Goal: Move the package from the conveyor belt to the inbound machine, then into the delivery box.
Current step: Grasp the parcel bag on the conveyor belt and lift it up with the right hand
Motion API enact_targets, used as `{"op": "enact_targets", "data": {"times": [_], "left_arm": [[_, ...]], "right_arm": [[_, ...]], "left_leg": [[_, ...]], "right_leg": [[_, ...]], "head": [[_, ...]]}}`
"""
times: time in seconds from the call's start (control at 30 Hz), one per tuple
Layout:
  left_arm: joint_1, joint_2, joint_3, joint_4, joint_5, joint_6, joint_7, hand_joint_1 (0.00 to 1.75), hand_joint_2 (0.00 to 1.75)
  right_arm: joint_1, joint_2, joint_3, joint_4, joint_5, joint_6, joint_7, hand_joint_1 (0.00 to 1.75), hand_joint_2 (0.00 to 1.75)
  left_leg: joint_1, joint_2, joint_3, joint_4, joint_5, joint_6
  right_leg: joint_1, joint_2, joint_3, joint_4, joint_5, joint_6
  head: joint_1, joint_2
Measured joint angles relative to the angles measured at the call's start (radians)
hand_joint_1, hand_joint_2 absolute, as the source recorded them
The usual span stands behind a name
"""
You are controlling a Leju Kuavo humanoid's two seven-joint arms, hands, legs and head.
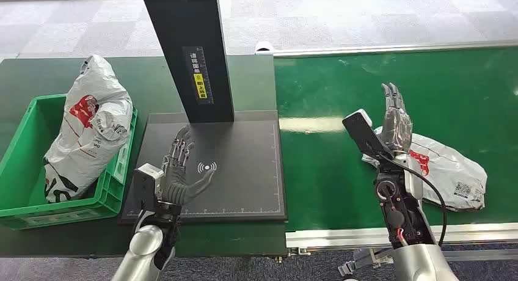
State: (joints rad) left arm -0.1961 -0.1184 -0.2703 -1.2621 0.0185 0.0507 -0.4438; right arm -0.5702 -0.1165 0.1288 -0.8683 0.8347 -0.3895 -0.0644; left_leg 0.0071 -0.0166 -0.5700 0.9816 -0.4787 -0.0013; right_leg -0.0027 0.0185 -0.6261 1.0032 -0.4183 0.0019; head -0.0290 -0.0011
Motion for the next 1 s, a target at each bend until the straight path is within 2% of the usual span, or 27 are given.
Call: {"op": "enact_targets", "data": {"times": [0.13, 0.23, 0.4, 0.53, 0.63, 0.77, 0.9, 1.0], "left_arm": [[-0.003, 0.0, 0.01, 0.001, -0.002, 0.011, -0.005, 0.0, 1.75], [-0.01, 0.001, 0.012, 0.002, -0.002, 0.011, -0.006, 0.0, 1.75], [-0.028, 0.001, 0.01, 0.023, -0.002, 0.006, -0.006, 0.0, 1.75], [-0.043, 0.0, 0.008, 0.047, -0.002, 0.002, -0.006, 0.0, 1.75], [-0.056, 0.0, 0.006, 0.07, -0.002, -0.008, -0.009, 0.0, 1.75], [-0.077, -0.001, -0.007, 0.125, -0.005, -0.022, -0.022, 0.0, 1.75], [-0.09, -0.003, -0.014, 0.162, -0.009, -0.026, -0.026, 0.0, 1.75], [-0.096, -0.004, -0.017, 0.184, -0.009, -0.027, -0.027, 0.0, 1.75]], "right_arm": [[-0.057, -0.044, -0.025, 0.107, 0.036, 0.005, 0.013, 0.0, 1.75], [-0.105, -0.082, -0.034, 0.206, 0.079, 0.05, 0.062, 0.0, 1.75], [-0.156, -0.153, -0.034, 0.343, 0.169, 0.196, 0.16, 0.0, 1.75], [-0.17, -0.194, -0.029, 0.405, 0.202, 0.271, 0.184, 0.0, 1.75], [-0.177, -0.221, -0.017, 0.44, 0.225, 0.382, 0.208, 0.0, 1.75], [-0.178, -0.264, 0.0, 0.484, 0.246, 0.564, 0.223, 0.0, 1.75], [-0.171, -0.3, 0.021, 0.509, 0.267, 0.654, 0.225, 0.0, 1.75], [-0.154, -0.317, 0.037, 0.519, 0.274, 0.686, 0.205, 0.0, 1.75]], "left_leg": [[0.0, -0.001, 0.0, 0.0, 0.0, 0.0], [0.0, -0.001, 0.0, 0.0, 0.0, 0.0], [0.0, -0.001, 0.0, 0.0, 0.0, 0.0], [0.0, -0.001, -0.001, 0.0, 0.0, 0.0], [0.0, -0.001, -0.001, 0.0, 0.0, 0.0], [0.0, -0.001, -0.001, 0.0, 0.0, 0.0], [0.0, -0.001, -0.001, 0.0, 0.0, 0.0], [0.0, -0.001, -0.001, 0.0, 0.0, 0.0]], "right_leg": [[0.0, -0.001, 0.0, 0.0, 0.0, 0.0], [0.0, -0.001, 0.0, 0.0, 0.0, 0.0], [0.0, -0.001, 0.0, 0.0, 0.0, 0.0], [0.0, -0.001, 0.0, 0.0, 0.0, 0.0], [0.0, -0.001, -0.001, 0.0, 0.0, 0.0], [0.0, -0.001, -0.001, 0.0, 0.0, 0.0], [0.0, -0.001, -0.001, 0.0, 0.0, 0.0], [0.0, -0.001, -0.001, 0.0, 0.0, 0.0]], "head": [[0.0, 0.0], [0.0, 0.0], [0.0, 0.0], [0.0, 0.0], [0.0, 0.0], [0.0, 0.0], [0.0, 0.0], [0.0, 0.0]]}}
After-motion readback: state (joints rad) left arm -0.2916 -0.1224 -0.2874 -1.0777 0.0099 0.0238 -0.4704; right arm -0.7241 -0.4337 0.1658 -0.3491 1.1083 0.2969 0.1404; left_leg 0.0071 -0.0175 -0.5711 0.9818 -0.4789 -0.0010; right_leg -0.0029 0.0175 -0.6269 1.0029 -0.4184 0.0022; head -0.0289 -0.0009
